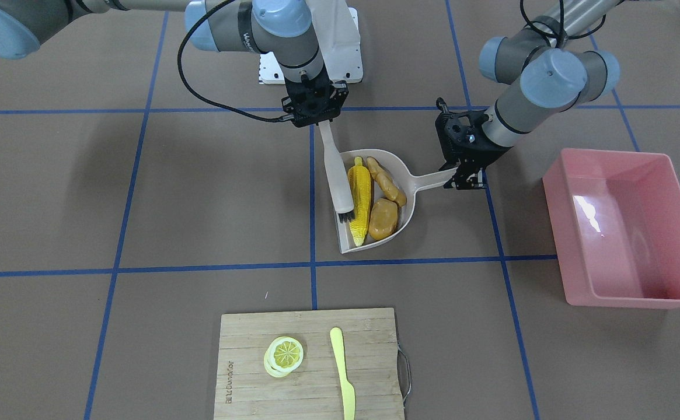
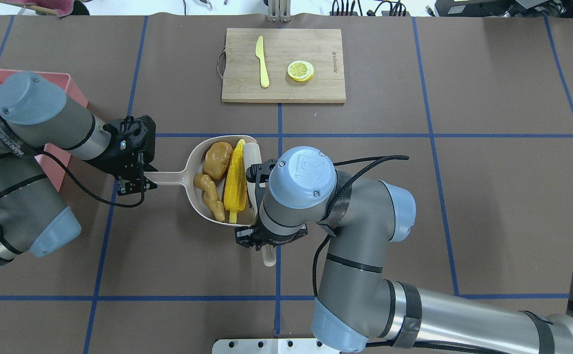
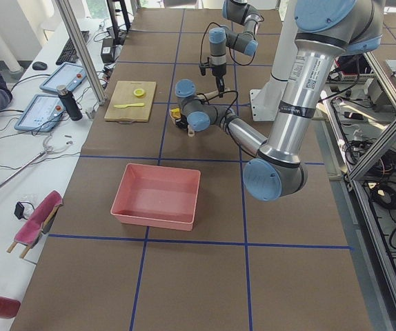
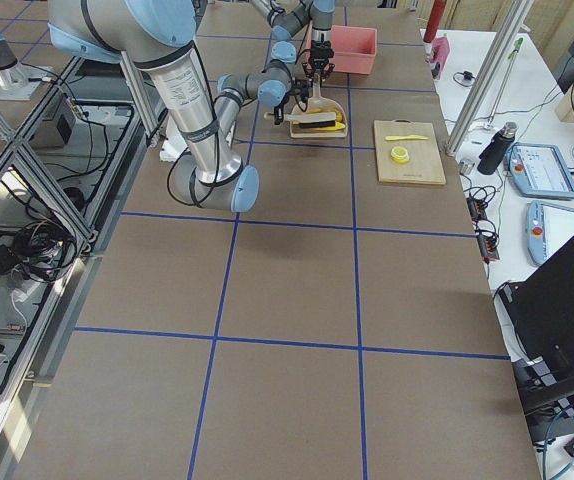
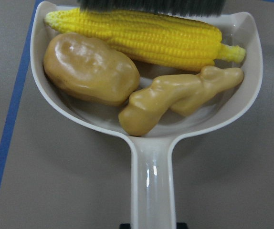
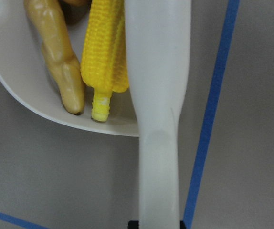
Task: Sweep and dump trash into bin
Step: 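Sweep the corn, potato and ginger into the dustpan with the right-held brush, then lift the brush away and set it down with the right gripper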
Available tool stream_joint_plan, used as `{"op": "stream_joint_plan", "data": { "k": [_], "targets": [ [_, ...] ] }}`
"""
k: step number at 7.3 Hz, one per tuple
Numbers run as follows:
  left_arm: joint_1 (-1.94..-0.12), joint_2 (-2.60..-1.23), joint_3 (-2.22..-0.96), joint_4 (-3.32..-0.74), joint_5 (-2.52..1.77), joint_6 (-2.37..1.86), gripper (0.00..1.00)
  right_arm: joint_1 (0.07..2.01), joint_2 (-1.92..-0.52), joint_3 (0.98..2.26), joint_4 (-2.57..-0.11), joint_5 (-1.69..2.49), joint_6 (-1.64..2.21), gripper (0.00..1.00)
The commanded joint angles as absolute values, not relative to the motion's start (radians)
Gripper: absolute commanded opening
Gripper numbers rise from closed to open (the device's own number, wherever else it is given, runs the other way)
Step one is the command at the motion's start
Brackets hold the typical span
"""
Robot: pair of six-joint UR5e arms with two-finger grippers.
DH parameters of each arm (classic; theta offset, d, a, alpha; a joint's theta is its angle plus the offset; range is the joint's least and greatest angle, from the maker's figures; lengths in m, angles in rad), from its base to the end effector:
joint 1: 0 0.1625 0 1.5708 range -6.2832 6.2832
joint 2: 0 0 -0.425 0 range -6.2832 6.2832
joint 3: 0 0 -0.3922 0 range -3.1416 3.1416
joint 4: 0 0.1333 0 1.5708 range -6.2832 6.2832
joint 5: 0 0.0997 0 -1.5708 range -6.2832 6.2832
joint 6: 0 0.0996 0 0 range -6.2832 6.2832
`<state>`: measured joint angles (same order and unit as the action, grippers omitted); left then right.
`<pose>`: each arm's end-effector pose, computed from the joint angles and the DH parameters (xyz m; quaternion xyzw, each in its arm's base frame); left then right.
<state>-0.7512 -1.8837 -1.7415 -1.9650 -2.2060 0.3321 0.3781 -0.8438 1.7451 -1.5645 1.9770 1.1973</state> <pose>0.3904 -0.4661 0.3590 0.3235 0.3718 0.5796 0.6490 -0.5781 -0.3307 0.1503 -0.0111 -0.4659 -0.0864 0.8805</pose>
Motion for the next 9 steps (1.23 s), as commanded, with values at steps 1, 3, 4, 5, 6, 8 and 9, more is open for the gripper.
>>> {"op": "stream_joint_plan", "data": {
  "k": [1,3,4,5,6,8,9],
  "targets": [
    [-0.753,-1.884,-1.743,-1.967,-2.209,0.333,0.00,0.426,-0.894,1.909,-1.749,1.983,1.177,0.00],
    [-0.753,-1.881,-1.741,-2.003,-2.210,0.328,0.00,0.481,-1.015,2.046,-1.808,1.973,1.175,0.00],
    [-0.753,-1.881,-1.741,-2.005,-2.210,0.327,0.00,0.538,-1.096,2.112,-1.809,1.977,1.169,0.00],
    [-0.753,-1.876,-1.738,-2.035,-2.209,0.325,0.00,0.575,-1.154,2.158,-1.810,1.979,1.154,0.00],
    [-0.755,-1.873,-1.733,-2.052,-2.210,0.324,0.00,0.597,-1.217,2.175,-1.801,1.983,1.120,0.00],
    [-0.764,-1.868,-1.733,-2.094,-2.230,0.298,0.00,0.635,-1.342,2.204,-1.793,1.973,1.042,0.00],
    [-0.765,-1.867,-1.724,-2.147,-2.233,0.258,0.00,0.644,-1.374,2.207,-1.793,1.971,1.028,0.00]
  ]
}}
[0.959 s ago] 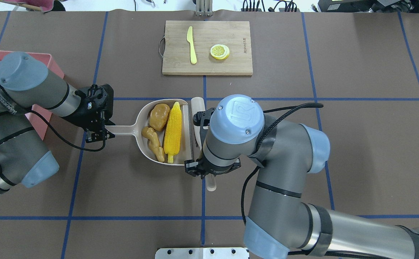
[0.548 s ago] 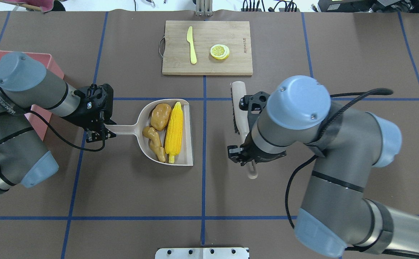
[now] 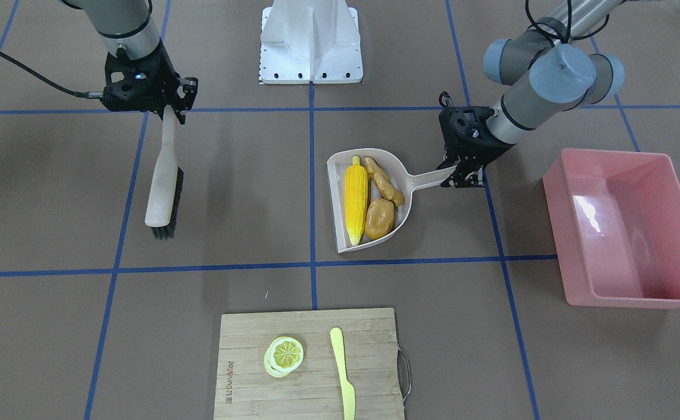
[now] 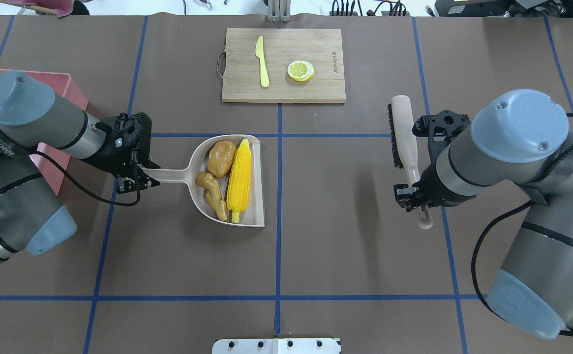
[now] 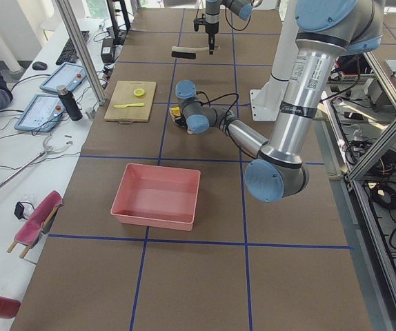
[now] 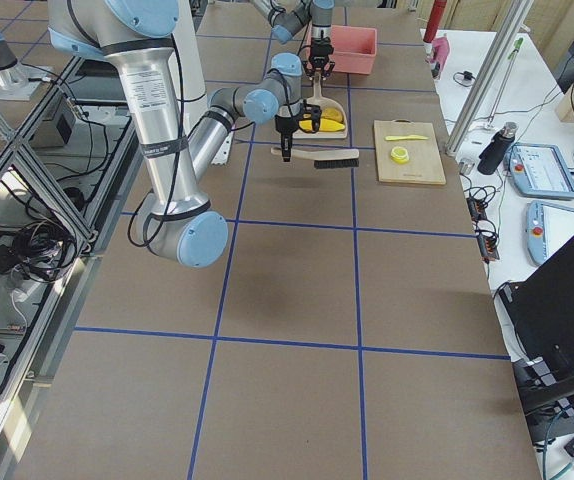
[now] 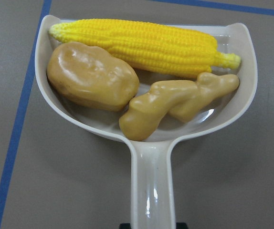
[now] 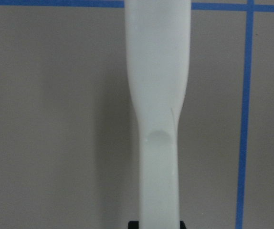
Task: Sweep and dump trash into bin
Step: 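Lift the brush away and set it down with the right gripper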
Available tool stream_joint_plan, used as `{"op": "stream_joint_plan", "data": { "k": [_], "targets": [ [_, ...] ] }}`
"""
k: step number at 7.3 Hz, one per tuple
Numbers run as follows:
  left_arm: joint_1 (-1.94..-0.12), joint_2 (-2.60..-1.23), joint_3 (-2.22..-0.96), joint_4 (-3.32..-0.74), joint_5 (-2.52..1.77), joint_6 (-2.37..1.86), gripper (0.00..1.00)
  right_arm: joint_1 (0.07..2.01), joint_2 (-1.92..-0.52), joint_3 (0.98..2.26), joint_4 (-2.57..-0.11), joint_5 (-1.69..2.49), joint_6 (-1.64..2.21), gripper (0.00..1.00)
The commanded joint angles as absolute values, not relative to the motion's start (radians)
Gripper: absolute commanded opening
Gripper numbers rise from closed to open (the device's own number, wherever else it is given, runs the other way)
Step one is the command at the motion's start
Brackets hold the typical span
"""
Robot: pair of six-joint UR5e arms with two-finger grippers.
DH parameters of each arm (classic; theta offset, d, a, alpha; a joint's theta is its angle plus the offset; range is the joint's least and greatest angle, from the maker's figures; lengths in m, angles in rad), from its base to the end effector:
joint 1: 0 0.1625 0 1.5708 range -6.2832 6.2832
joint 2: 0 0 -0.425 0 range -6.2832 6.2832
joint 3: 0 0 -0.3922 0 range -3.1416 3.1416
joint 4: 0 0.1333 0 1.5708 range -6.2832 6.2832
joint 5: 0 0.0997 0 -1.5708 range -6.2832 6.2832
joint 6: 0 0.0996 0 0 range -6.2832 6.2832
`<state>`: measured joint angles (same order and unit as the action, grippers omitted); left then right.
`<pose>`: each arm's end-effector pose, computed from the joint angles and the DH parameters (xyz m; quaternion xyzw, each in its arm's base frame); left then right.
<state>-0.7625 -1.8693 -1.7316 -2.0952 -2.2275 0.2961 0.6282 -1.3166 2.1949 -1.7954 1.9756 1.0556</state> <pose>0.3819 -0.4651 0.3555 0.3604 0.3882 0.5673 0.6305 -0.3429 -0.3653 0.2840 0.0101 -0.3675 -0.0120 0.9299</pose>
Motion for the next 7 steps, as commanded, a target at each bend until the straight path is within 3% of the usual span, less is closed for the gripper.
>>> {"op": "stream_joint_plan", "data": {
  "k": [1,4,7],
  "targets": [
    [-0.765,-1.867,-1.707,-2.199,-2.244,0.227,0.00,0.647,-1.431,2.204,-1.770,1.971,1.008,0.00],
    [-0.767,-1.865,-1.668,-2.262,-2.246,0.210,0.00,0.661,-1.654,2.194,-1.518,1.970,1.018,0.00],
    [-0.765,-1.861,-1.648,-2.307,-2.250,0.202,0.00,0.679,-1.718,2.183,-1.450,2.055,1.046,0.00]
  ]
}}
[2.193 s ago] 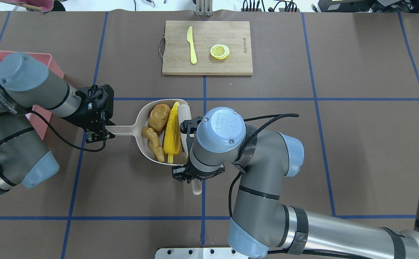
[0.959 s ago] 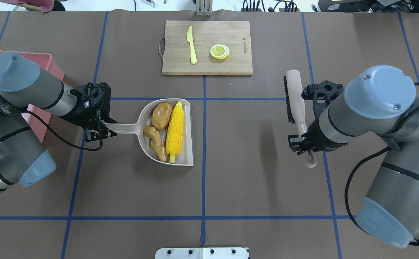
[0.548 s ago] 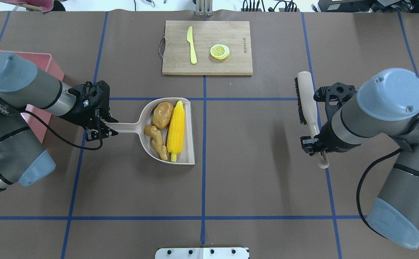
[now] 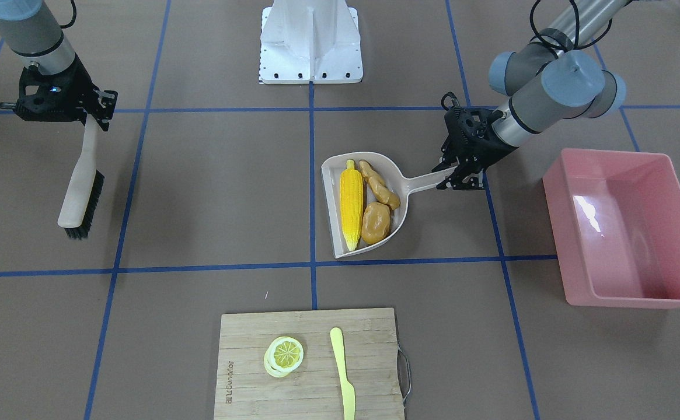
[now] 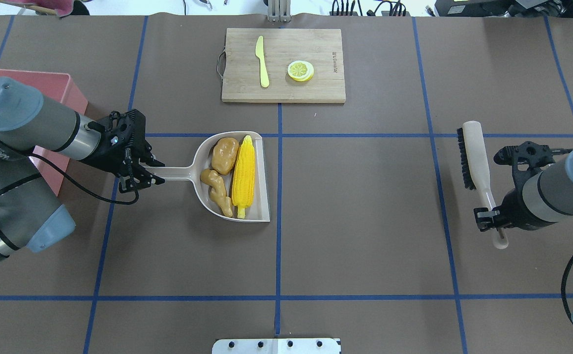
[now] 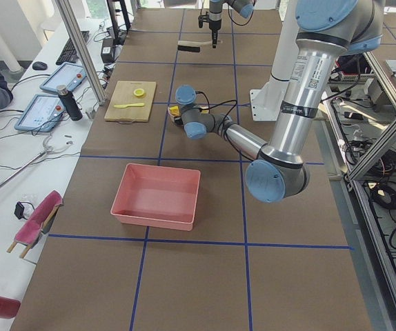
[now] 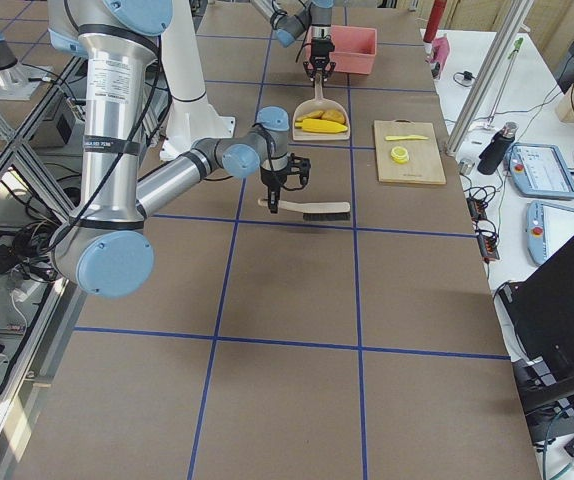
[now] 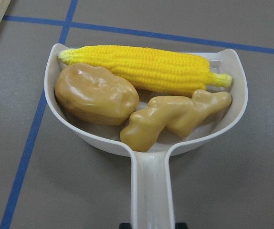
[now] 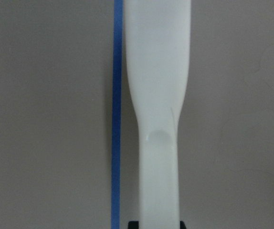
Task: Sweep and dump trash into bin
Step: 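Lift the brush away and set it down with the right gripper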
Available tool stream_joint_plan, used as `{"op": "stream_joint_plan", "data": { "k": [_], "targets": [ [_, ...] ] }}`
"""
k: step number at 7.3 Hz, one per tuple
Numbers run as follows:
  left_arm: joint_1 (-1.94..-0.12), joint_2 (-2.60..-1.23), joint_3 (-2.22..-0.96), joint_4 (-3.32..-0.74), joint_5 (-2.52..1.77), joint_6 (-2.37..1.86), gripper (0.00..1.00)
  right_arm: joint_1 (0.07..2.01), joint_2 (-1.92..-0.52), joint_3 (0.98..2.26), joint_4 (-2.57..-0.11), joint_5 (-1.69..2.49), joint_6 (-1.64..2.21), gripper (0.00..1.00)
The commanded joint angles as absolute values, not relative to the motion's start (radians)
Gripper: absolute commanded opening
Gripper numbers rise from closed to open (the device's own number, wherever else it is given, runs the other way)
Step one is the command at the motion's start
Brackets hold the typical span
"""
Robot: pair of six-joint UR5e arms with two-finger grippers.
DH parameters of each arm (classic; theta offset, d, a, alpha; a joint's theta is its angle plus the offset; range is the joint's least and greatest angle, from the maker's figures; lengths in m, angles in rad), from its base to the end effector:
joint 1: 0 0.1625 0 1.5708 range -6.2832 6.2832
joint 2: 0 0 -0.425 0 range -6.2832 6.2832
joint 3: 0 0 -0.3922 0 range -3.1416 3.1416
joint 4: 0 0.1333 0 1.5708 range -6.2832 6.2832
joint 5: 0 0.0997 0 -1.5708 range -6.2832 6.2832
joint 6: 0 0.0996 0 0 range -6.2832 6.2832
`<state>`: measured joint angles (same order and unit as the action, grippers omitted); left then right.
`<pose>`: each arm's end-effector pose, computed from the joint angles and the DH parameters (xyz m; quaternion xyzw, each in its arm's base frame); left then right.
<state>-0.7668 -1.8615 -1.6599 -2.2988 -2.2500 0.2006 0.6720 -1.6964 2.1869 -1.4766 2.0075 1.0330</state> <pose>0.3830 -0.4672 0.3697 0.3894 0.4179 0.5397 0.6185 -0.2764 -0.3364 0.4196 -0.0106 -0.3494 0.0004 0.9369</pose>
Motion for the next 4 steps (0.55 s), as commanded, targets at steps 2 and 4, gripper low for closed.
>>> {"op": "stream_joint_plan", "data": {
  "k": [2,4],
  "targets": [
    [-0.764,-1.862,-1.646,-2.307,-2.243,0.201,0.24,0.680,-1.793,2.151,-1.303,2.118,1.081,0.00],
    [-0.764,-1.862,-1.637,-2.307,-2.243,0.199,0.36,0.678,-1.801,2.098,-1.207,2.137,1.109,0.00]
  ]
}}
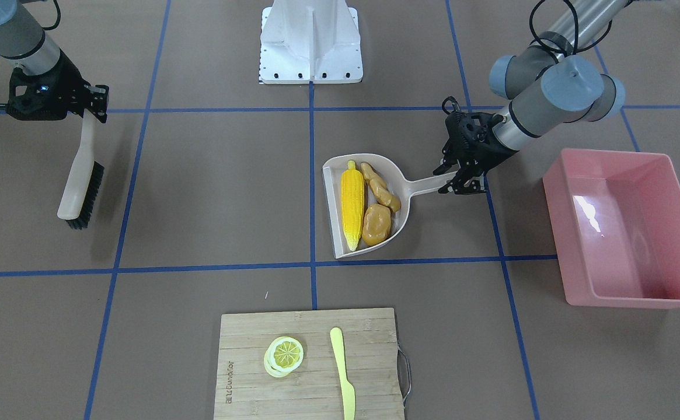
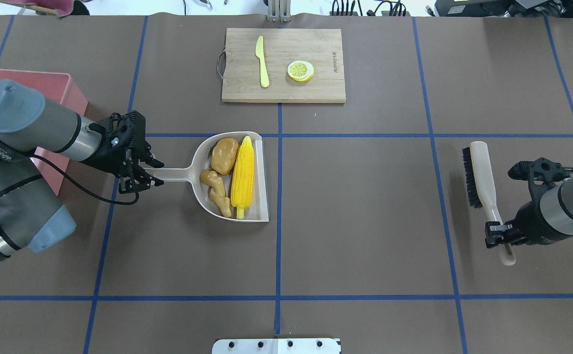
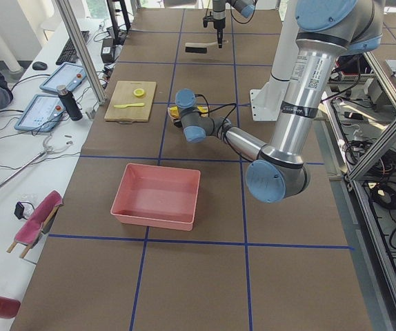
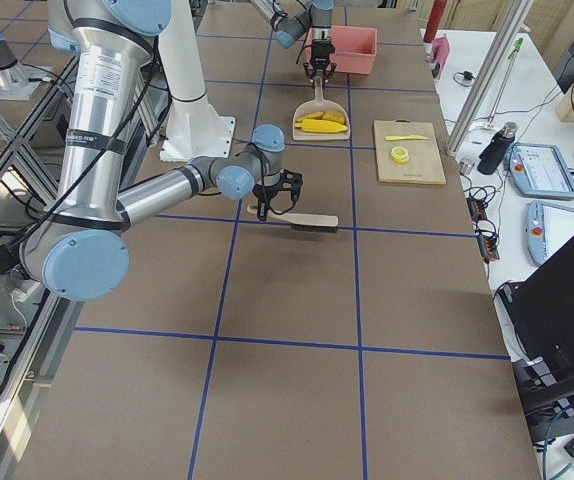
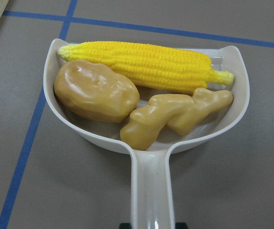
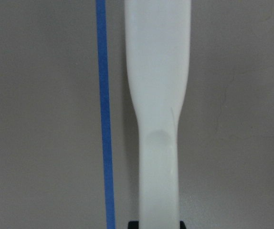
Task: Sweep and dump trash into bin
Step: 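Lift the brush away and set it down with the right gripper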
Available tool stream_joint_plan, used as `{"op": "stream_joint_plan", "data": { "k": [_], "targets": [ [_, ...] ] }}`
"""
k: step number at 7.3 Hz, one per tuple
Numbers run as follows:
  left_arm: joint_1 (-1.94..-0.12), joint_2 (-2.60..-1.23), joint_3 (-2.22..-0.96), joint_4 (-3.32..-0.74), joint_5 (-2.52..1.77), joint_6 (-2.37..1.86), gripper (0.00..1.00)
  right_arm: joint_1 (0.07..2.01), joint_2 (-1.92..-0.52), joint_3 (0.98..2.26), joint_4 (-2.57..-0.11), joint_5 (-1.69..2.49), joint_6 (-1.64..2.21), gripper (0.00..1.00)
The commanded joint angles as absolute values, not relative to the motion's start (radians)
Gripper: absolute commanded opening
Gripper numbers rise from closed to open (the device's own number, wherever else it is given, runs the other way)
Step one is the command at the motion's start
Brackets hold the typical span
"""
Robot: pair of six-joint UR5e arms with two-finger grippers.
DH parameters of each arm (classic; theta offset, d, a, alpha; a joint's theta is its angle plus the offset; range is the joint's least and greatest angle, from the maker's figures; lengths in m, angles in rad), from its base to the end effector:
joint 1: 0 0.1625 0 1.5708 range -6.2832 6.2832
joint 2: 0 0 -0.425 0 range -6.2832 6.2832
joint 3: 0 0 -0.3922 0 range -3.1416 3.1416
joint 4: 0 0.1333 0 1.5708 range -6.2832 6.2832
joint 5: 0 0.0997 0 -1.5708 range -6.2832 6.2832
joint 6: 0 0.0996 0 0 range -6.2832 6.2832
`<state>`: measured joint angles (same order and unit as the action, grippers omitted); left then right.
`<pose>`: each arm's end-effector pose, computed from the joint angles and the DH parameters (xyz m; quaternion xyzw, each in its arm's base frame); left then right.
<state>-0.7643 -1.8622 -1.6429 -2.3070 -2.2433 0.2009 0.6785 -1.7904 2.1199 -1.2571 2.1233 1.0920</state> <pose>0.3862 -0.4690 0.3767 0.3870 0.4156 0.5395 0.6217 -0.2677 -0.3199 0.4584 -0.0503 -0.3961 0.0052 0.9168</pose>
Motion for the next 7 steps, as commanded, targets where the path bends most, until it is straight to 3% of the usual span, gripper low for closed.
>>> {"op": "stream_joint_plan", "data": {
  "k": [1,3,5,7],
  "targets": [
    [-0.764,-1.862,-1.637,-2.307,-2.243,0.199,0.42,0.669,-1.801,2.097,-1.206,2.141,1.111,0.00],
    [-0.764,-1.862,-1.638,-2.306,-2.250,0.196,0.67,0.641,-1.801,2.098,-1.204,2.155,1.117,0.00],
    [-0.764,-1.859,-1.637,-2.299,-2.252,0.199,0.75,0.601,-1.801,2.098,-1.204,2.151,1.120,0.00],
    [-0.764,-1.855,-1.635,-2.292,-2.247,0.199,0.77,0.580,-1.805,2.100,-1.204,2.151,1.121,0.00]
  ]
}}
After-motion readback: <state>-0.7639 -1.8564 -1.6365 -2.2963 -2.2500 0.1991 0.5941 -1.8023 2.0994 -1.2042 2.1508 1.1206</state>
